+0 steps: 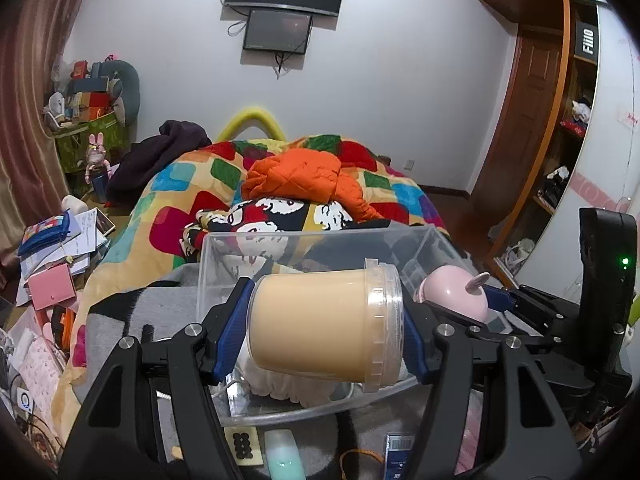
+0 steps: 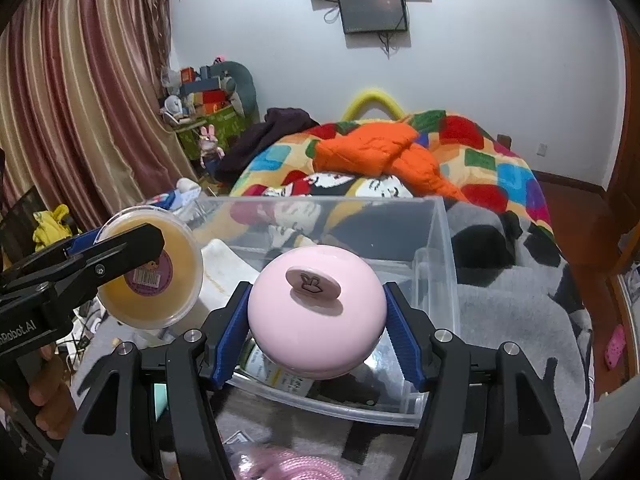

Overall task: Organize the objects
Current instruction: 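Lower the pink container and cream tub into the clear box with both grippers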

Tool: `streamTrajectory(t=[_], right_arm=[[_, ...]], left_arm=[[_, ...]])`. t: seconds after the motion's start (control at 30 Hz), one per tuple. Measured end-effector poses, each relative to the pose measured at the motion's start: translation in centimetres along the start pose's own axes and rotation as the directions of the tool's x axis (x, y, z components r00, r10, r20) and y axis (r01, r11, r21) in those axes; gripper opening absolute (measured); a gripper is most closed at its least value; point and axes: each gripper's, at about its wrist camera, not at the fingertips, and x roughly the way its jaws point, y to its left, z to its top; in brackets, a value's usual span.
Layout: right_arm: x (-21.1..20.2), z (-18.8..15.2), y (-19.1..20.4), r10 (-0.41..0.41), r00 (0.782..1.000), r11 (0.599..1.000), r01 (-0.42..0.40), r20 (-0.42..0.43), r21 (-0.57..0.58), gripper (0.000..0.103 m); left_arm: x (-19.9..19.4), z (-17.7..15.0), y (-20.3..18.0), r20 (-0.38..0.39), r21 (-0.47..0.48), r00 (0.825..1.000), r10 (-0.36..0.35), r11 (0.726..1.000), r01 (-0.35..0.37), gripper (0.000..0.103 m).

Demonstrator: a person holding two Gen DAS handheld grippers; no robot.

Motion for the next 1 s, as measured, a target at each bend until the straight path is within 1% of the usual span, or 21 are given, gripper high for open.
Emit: streamTrajectory(t=[0.43, 0.6, 0.7, 0.83, 1.0], right_arm=[[1.9, 0.0, -0.3, -0.021, 0.999, 1.000, 0.020, -0.036, -0.011, 0.060], [2.6, 0.0, -0.1, -0.025, 0.998, 1.000, 0.024, -0.053, -0.019, 0.060], [3.0, -0.1, 0.0, -0.051, 0.997, 0.998, 0.049, -0.058, -0.034, 0.060], [3.3, 0.1, 0.2, -0.061, 0.996, 0.997, 0.058, -0.064, -0.044, 0.060], [3.8, 0.3, 0.4, -0.095, 0.993, 0.994, 0.091, -0.070, -0.063, 0.060]], left_arm=[[3.1, -0.5, 0.4, -0.058, 0.004, 0.998, 0.018, 1.000, -0.018, 0.065], [4.0, -0.5, 0.5, -0.081, -0.014, 0.997, -0.005, 1.000, 0.003, 0.065], [4.5, -0.6, 0.4, -0.087, -0.008, 0.996, 0.001, 1.000, -0.002, 0.065], [4.8, -0.7, 0.1, -0.088, 0.008, 0.996, 0.016, 1.000, -0.015, 0.065], [4.8, -0.8, 0.3, -0.099, -0.001, 0.995, 0.009, 1.000, -0.009, 0.065]])
